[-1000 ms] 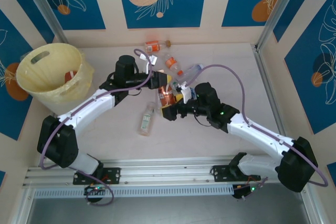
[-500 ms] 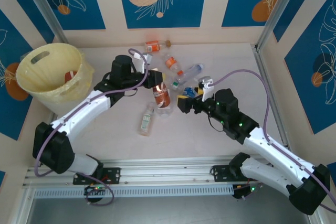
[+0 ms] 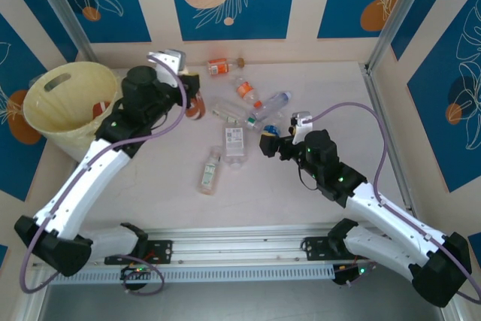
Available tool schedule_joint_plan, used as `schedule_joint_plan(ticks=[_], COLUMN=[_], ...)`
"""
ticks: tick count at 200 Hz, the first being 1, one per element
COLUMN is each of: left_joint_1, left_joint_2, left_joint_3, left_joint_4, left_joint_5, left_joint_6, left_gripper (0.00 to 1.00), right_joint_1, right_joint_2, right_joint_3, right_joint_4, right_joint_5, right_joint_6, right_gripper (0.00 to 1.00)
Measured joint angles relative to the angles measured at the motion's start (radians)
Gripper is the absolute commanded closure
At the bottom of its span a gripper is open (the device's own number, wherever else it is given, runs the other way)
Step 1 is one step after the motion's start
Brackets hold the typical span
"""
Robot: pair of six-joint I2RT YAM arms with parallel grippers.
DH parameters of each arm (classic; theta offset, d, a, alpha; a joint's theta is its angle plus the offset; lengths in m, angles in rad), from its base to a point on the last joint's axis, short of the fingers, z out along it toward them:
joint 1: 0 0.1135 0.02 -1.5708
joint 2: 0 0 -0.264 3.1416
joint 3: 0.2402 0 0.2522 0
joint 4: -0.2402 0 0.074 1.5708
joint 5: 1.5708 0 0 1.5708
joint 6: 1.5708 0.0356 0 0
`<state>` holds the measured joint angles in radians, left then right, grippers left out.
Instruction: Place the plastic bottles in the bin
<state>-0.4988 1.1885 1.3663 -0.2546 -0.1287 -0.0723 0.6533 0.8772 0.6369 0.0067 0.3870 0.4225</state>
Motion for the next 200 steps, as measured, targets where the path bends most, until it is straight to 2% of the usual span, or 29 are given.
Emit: schedule_joint_plan(ticks=[31, 59, 82, 120, 176, 200], left_joint_1=[0.013, 0.048, 0.134, 0.334, 0.449, 0.515], left_joint_2=[-0.076, -0.079, -0.042, 0.043, 0.146, 0.210], left_joint_3=[0.018, 0.080, 0.152, 0.221, 0.201, 0.195], left_joint_4=[0.097, 0.135, 0.126, 0.035, 0.014, -0.021], left_joint_5=[-0.140, -0.266, -0.366, -0.495, -0.665, -0.719], left_joint_6=[0.133, 0.237, 0.300, 0.330, 0.412, 0.383], left_gripper=[1.00, 1.00, 1.00, 1.00, 1.00, 1.00], right_joint_1=[-0.006, -0.007, -0.008, -0.014, -0.016, -0.017], right_joint_2=[0.026, 0.048, 0.064, 0.098, 0.126, 0.129], right_joint_3=[0.000, 0.000, 0.000, 0.008, 0.035, 0.035], right_joint_4=[0.021, 0.035, 0.040, 0.042, 0.042, 0.039], right_joint_5=[0.007, 0.006, 0.006, -0.014, -0.028, -0.028], right_joint_6=[0.004, 0.005, 0.004, 0.004, 0.004, 0.004], right_gripper=[0.00, 0.00, 0.00, 0.00, 0.00, 0.00])
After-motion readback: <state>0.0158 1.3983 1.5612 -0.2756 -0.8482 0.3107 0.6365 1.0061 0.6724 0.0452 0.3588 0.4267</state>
